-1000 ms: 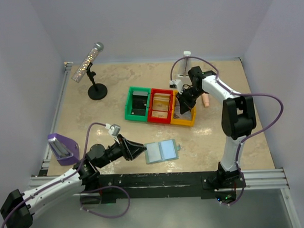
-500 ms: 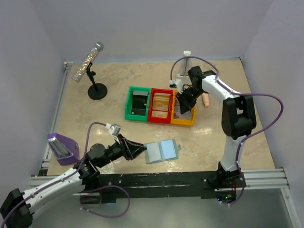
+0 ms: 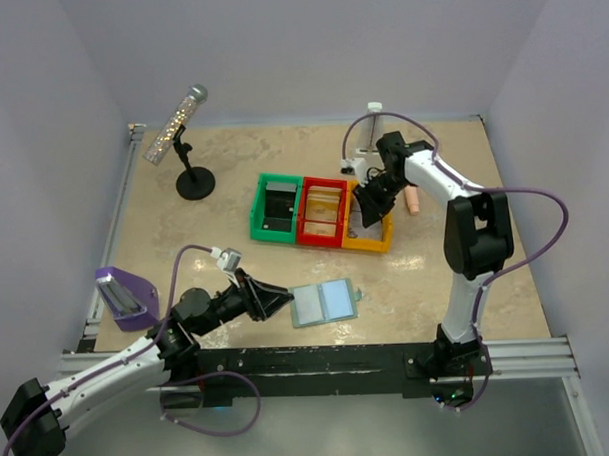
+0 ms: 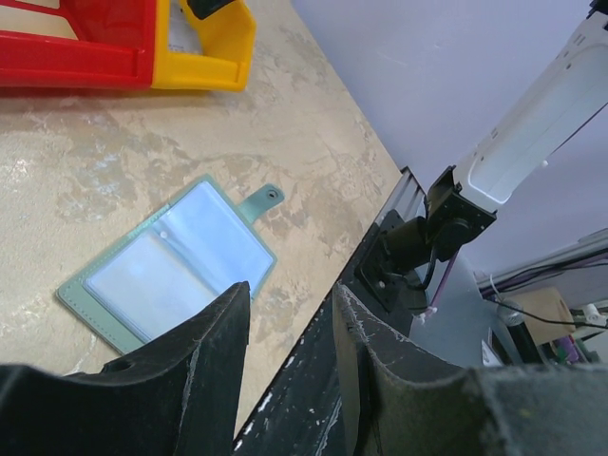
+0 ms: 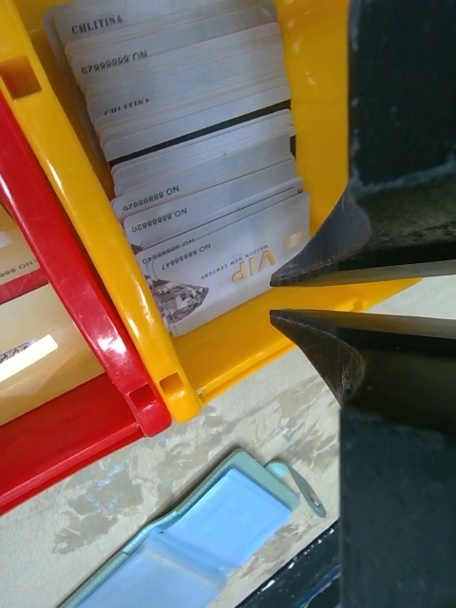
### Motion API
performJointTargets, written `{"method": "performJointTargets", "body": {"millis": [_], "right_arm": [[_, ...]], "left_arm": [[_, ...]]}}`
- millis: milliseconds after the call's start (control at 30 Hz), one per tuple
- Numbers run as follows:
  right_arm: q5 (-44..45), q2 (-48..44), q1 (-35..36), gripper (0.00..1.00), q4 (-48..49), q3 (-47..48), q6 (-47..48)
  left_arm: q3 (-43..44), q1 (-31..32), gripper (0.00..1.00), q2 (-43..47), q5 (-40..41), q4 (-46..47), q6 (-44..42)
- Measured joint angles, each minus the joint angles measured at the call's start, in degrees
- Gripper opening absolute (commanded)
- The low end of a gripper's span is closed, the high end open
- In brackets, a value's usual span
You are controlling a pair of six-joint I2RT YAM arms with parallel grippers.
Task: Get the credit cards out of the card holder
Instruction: Place the credit card in the storage box.
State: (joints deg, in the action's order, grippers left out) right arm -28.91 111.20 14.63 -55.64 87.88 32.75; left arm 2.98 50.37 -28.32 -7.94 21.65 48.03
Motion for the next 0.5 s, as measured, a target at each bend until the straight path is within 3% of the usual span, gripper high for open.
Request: {"method": "performJointTargets", "body": {"millis": [200,367,500], "right_arm": [[1.7,-4.0,0.0,0.23,2.1,3.0,-4.3],[2.5,-15.7,0.5,0.24,9.3,3.8,-10.4],[2.3,-26.8,3.7,0.24,17.3,-0.7,-13.3]], "left_arm": [[0.0,0.0,0.45,0.7,0.0,-0.3,0.4],[0.0,0.0,0.45,0.7,0.6,-1.6,0.5],[0.0,0.0,0.45,0.9,2.5,-4.3,1.0]]}}
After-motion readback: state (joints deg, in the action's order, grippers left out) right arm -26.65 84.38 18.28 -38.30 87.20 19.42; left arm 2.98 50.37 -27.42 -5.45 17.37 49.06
